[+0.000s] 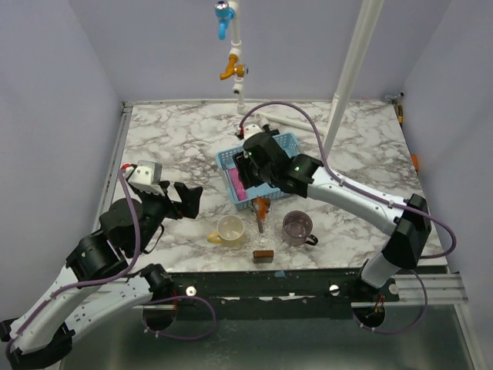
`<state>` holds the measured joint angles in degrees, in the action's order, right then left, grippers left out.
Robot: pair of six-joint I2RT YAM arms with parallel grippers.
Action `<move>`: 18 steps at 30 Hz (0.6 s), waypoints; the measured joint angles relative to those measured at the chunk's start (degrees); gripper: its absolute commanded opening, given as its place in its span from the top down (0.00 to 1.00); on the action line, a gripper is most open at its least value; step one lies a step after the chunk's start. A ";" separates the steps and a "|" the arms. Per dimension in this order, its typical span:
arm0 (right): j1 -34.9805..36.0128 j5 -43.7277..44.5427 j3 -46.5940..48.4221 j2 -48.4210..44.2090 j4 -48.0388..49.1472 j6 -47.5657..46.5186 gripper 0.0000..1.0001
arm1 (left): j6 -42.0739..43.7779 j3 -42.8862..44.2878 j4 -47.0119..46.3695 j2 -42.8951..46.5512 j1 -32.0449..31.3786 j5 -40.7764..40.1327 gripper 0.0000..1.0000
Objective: Prepare toiletry sets of a toothbrush and toothpaste on the tray
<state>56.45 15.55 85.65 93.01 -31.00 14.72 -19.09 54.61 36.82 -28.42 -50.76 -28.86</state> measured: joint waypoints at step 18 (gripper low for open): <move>-10.97 -8.00 0.31 16.74 9.40 4.68 0.53 | 7.50 -2.14 -5.29 -0.55 0.00 1.33 0.01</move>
<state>45.47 7.55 85.95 109.75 -21.61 19.40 -11.60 52.47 31.53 -28.97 -50.76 -27.53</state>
